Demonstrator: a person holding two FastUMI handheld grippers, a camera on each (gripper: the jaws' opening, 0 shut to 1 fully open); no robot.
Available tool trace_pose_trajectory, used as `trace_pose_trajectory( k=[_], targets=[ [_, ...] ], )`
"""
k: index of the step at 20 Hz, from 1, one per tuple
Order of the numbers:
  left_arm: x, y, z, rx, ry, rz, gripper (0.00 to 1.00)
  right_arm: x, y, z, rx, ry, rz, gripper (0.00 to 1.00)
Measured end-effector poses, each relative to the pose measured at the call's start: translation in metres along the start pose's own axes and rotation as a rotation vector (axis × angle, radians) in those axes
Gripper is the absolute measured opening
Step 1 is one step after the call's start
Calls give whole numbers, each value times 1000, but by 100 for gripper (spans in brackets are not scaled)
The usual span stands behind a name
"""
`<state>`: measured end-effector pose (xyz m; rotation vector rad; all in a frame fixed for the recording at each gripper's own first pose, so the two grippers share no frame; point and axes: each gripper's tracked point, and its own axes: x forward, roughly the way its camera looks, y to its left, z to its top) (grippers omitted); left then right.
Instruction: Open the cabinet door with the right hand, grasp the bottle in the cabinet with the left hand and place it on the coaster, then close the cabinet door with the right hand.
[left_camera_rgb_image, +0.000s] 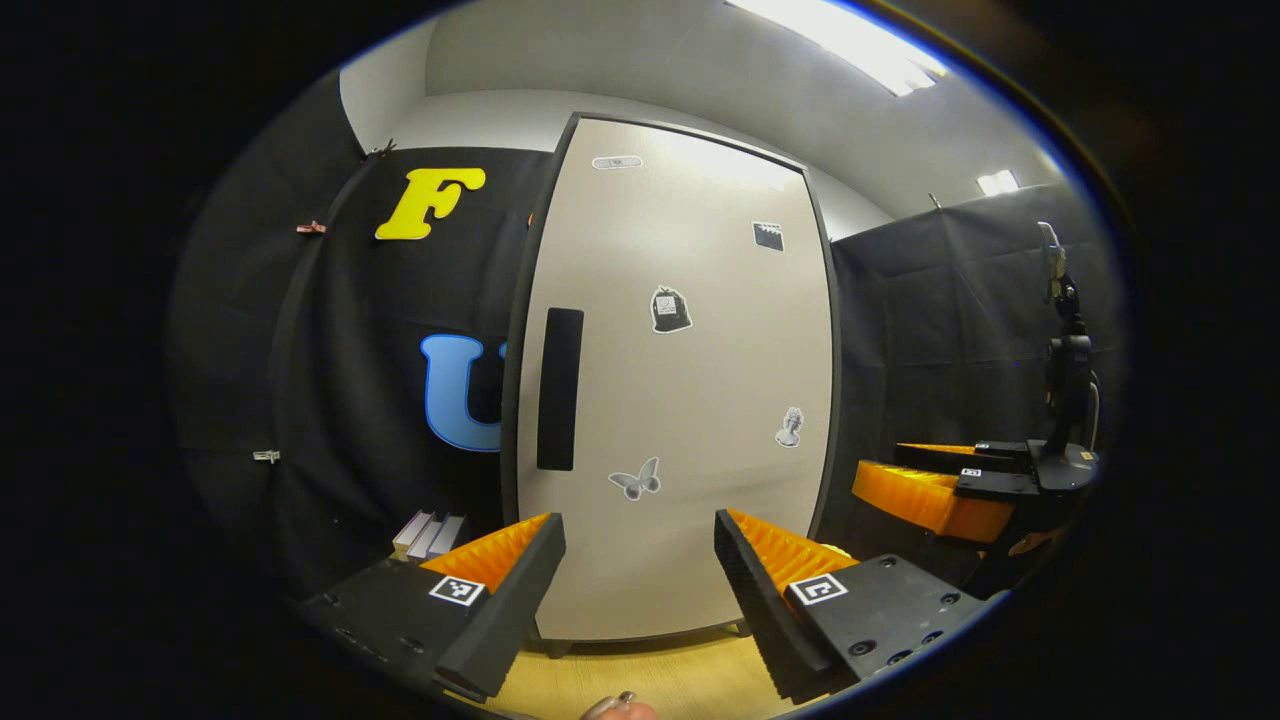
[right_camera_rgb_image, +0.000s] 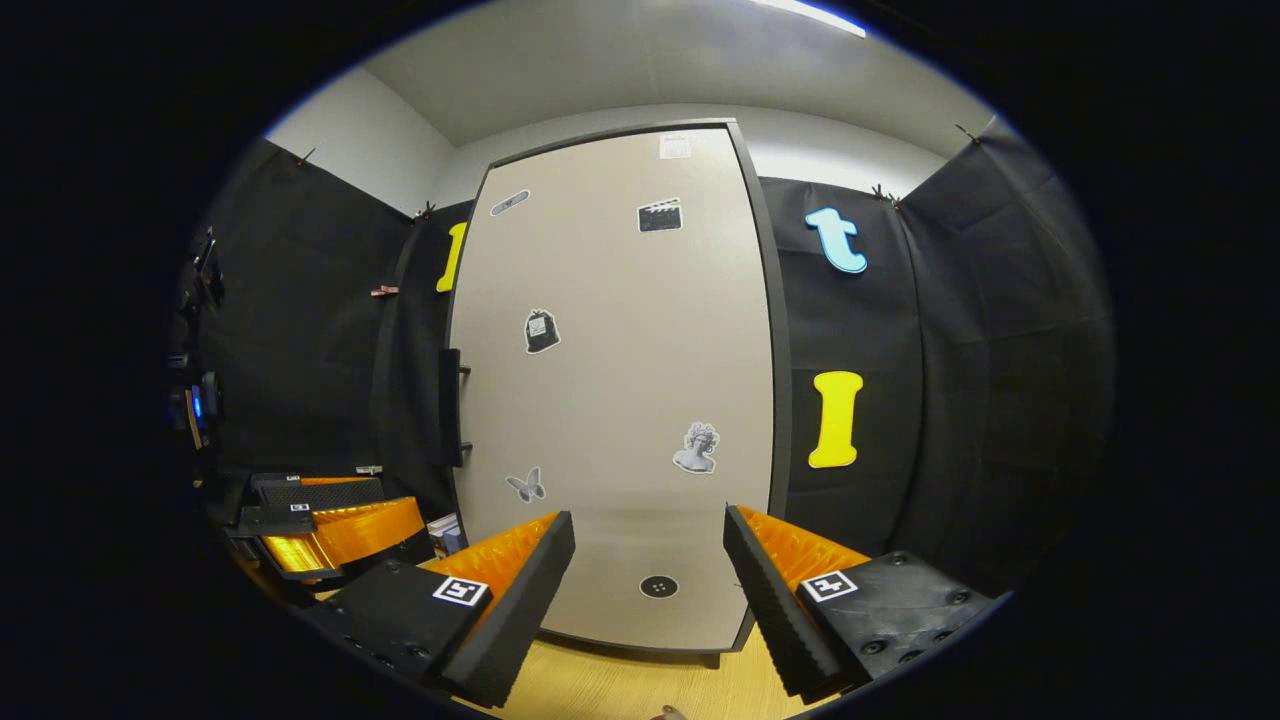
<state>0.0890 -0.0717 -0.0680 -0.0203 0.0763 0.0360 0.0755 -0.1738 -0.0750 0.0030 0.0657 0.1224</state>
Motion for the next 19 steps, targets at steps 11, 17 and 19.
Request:
trace_pose_trajectory(
  k=[11, 17, 19],
  targets=[
    [-14, -5, 1, -1, -4, 5, 94, -12, 1, 3, -2, -1, 6, 97],
    [-20, -10, 1, 0, -3, 4, 95, -17, -2, 4, -3, 0, 5, 97],
    [-21, -13, 0, 0, -1, 1, 95, -20, -3, 3, -4, 2, 5, 97]
  ],
)
